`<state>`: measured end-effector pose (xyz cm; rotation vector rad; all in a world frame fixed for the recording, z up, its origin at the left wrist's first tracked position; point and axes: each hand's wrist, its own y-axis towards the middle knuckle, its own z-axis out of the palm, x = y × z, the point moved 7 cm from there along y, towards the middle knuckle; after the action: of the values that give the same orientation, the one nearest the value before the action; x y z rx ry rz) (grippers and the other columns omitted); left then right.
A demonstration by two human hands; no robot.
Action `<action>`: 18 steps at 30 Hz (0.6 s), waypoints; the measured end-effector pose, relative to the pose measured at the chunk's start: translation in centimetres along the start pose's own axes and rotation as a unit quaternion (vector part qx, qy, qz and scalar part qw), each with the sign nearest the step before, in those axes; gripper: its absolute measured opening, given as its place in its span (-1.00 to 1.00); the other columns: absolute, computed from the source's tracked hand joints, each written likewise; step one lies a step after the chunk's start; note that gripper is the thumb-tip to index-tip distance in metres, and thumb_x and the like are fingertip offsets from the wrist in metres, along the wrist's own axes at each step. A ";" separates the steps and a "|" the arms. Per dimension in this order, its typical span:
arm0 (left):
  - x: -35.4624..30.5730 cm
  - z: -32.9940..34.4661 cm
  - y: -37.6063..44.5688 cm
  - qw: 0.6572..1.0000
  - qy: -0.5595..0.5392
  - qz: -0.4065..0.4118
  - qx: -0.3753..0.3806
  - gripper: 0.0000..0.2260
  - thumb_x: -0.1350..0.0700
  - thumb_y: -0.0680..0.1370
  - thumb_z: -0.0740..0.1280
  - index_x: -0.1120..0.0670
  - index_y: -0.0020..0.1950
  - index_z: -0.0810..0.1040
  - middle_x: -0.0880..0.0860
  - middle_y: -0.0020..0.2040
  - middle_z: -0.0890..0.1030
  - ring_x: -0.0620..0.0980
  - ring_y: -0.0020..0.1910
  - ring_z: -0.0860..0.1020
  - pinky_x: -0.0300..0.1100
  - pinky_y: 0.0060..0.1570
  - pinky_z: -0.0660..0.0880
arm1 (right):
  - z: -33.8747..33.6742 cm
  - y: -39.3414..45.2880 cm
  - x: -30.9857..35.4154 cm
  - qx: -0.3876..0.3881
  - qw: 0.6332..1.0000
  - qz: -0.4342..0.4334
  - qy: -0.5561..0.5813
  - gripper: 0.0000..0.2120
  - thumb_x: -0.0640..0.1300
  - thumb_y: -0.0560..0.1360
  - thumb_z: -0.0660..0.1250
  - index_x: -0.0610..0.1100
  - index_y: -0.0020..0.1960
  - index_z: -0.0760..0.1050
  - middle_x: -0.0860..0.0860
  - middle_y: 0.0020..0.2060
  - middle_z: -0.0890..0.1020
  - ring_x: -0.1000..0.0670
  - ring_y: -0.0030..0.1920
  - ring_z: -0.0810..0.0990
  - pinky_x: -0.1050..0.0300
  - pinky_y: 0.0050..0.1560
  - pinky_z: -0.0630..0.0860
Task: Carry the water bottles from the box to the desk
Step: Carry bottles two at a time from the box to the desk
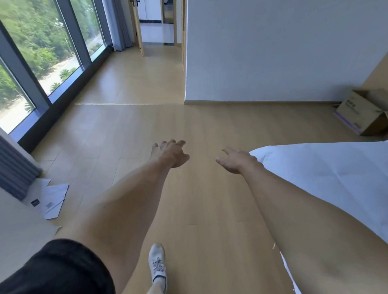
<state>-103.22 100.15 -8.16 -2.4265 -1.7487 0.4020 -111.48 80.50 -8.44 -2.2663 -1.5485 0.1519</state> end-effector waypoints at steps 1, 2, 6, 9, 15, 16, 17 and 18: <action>-0.1 -0.1 2.2 1.000 -0.001 0.005 0.001 -0.46 -0.13 0.62 0.18 -0.14 0.60 0.19 0.02 0.55 0.33 0.13 0.52 0.27 0.12 0.48 0.18 | -0.5 1.8 -0.1 0.000 1.000 0.009 -0.002 -0.40 0.29 0.61 0.04 0.13 0.59 0.08 -0.07 0.56 0.22 -0.18 0.51 0.25 -0.12 0.42 0.27; -0.3 -0.4 4.4 1.000 -0.002 0.012 0.003 -0.46 -0.12 0.62 0.18 -0.15 0.60 0.19 0.02 0.55 0.33 0.12 0.52 0.27 0.12 0.48 0.17 | -1.1 3.5 -0.2 -0.001 1.000 0.017 -0.003 -0.40 0.28 0.61 0.04 0.13 0.59 0.08 -0.06 0.56 0.22 -0.17 0.51 0.25 -0.12 0.42 0.26; -0.5 -1.8 13.7 0.999 0.006 0.044 0.007 -0.46 -0.11 0.62 0.18 -0.15 0.60 0.19 0.02 0.53 0.35 0.12 0.50 0.30 0.10 0.46 0.19 | -3.8 10.8 0.2 -0.003 0.999 0.045 0.006 -0.40 0.27 0.61 0.04 0.13 0.60 0.08 -0.04 0.57 0.20 -0.17 0.53 0.21 -0.12 0.45 0.23; -0.6 -3.7 20.8 0.997 0.010 0.071 0.018 -0.46 -0.08 0.61 0.18 -0.14 0.60 0.19 0.02 0.53 0.34 0.12 0.49 0.31 0.08 0.45 0.20 | -6.4 16.2 1.1 -0.001 0.997 0.073 0.014 -0.41 0.26 0.61 0.05 0.16 0.60 0.07 -0.04 0.58 0.20 -0.16 0.54 0.19 -0.11 0.46 0.20; -1.0 -7.5 33.7 0.993 0.013 0.109 0.032 -0.44 -0.07 0.59 0.19 -0.15 0.61 0.18 0.02 0.53 0.34 0.13 0.48 0.31 0.07 0.43 0.20 | -11.6 25.7 3.1 -0.014 0.994 0.104 0.030 -0.44 0.24 0.60 0.08 0.16 0.57 0.14 -0.07 0.53 0.27 -0.18 0.50 0.27 -0.12 0.39 0.25; -1.3 -7.6 35.4 0.992 0.015 0.116 0.036 -0.44 -0.07 0.59 0.19 -0.15 0.61 0.18 0.03 0.53 0.34 0.14 0.48 0.31 0.07 0.42 0.21 | -12.0 27.0 3.0 -0.011 0.993 0.113 0.032 -0.45 0.24 0.60 0.08 0.14 0.56 0.16 -0.08 0.53 0.27 -0.18 0.50 0.27 -0.13 0.39 0.25; -1.7 -7.7 37.0 0.992 0.019 0.123 0.038 -0.43 -0.08 0.59 0.19 -0.16 0.61 0.18 0.03 0.53 0.34 0.14 0.48 0.31 0.06 0.42 0.22 | -12.3 28.4 2.9 -0.011 0.992 0.122 0.033 -0.44 0.24 0.60 0.08 0.13 0.56 0.17 -0.08 0.53 0.28 -0.18 0.50 0.27 -0.13 0.39 0.25; -2.0 -7.9 38.7 0.991 0.022 0.128 0.039 -0.43 -0.08 0.59 0.19 -0.16 0.61 0.18 0.03 0.53 0.34 0.15 0.47 0.32 0.07 0.40 0.22 | -12.7 29.8 2.7 -0.010 0.991 0.128 0.033 -0.44 0.25 0.60 0.08 0.13 0.56 0.17 -0.08 0.53 0.28 -0.18 0.50 0.27 -0.13 0.40 0.25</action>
<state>-66.26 86.20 -10.08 -2.5888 -1.3807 0.4299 -80.56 70.34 -7.59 -2.4519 -1.2265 0.1297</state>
